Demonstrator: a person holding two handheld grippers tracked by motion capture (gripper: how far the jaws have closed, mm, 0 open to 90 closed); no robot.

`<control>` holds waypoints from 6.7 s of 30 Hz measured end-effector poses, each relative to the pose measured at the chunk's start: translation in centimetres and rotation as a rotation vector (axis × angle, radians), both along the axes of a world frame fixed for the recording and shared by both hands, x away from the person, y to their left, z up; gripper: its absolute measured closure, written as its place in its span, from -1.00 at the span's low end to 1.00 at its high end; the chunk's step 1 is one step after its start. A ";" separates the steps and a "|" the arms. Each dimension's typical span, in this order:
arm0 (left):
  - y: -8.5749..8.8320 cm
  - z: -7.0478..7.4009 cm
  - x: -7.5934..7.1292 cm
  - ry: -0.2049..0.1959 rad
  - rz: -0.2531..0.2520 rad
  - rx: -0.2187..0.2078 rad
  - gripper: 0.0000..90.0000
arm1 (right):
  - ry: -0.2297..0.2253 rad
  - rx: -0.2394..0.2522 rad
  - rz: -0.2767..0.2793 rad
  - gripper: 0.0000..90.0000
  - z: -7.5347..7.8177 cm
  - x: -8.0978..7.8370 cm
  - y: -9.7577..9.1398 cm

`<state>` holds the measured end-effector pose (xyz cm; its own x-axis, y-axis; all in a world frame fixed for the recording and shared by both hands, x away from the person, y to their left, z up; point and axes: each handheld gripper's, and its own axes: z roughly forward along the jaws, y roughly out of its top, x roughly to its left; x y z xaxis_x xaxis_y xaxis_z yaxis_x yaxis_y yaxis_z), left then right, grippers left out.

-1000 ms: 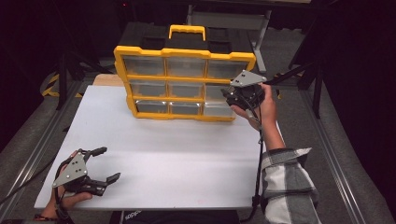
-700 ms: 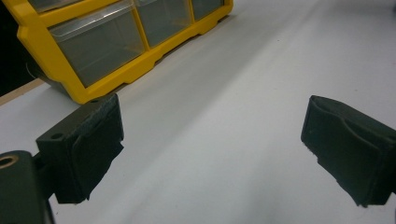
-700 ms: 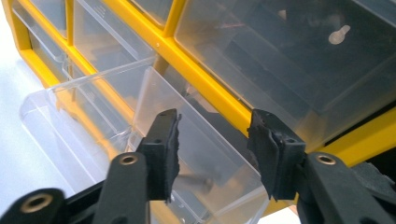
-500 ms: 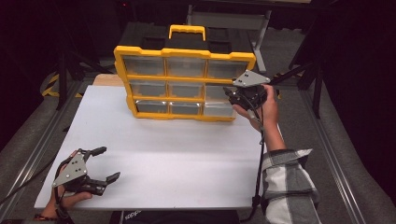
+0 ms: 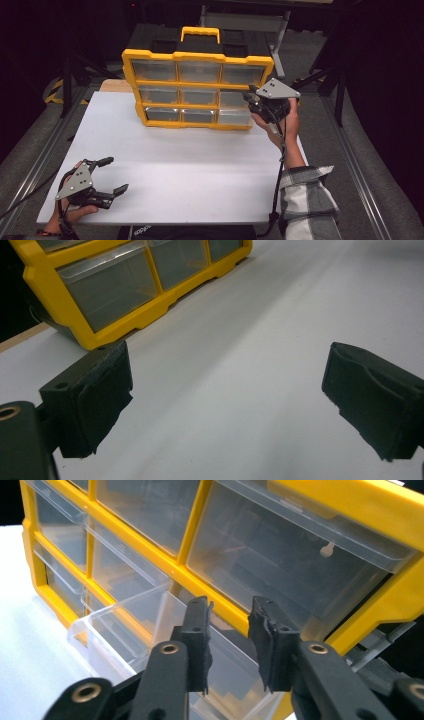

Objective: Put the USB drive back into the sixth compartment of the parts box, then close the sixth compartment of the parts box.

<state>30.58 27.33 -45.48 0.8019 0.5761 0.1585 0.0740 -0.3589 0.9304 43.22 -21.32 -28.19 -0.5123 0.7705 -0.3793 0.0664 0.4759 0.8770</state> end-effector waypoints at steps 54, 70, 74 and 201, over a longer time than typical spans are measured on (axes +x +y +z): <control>-0.3 -0.2 -0.1 -0.003 -0.007 0.015 -0.85 | -0.104 0.116 0.120 0.90 -5.3 -7.9 0.5; -0.4 -0.2 -0.1 0.001 -0.012 0.018 -0.85 | -0.073 0.119 0.142 0.63 -7.5 -8.9 0.3; -0.4 -0.2 -0.2 0.000 -0.012 0.021 -0.85 | -0.060 0.120 0.145 0.52 -8.1 -9.0 0.2; -0.6 -0.4 0.2 0.001 -0.018 0.004 -0.85 | 0.039 0.091 0.041 1.00 -14.0 -9.9 -0.9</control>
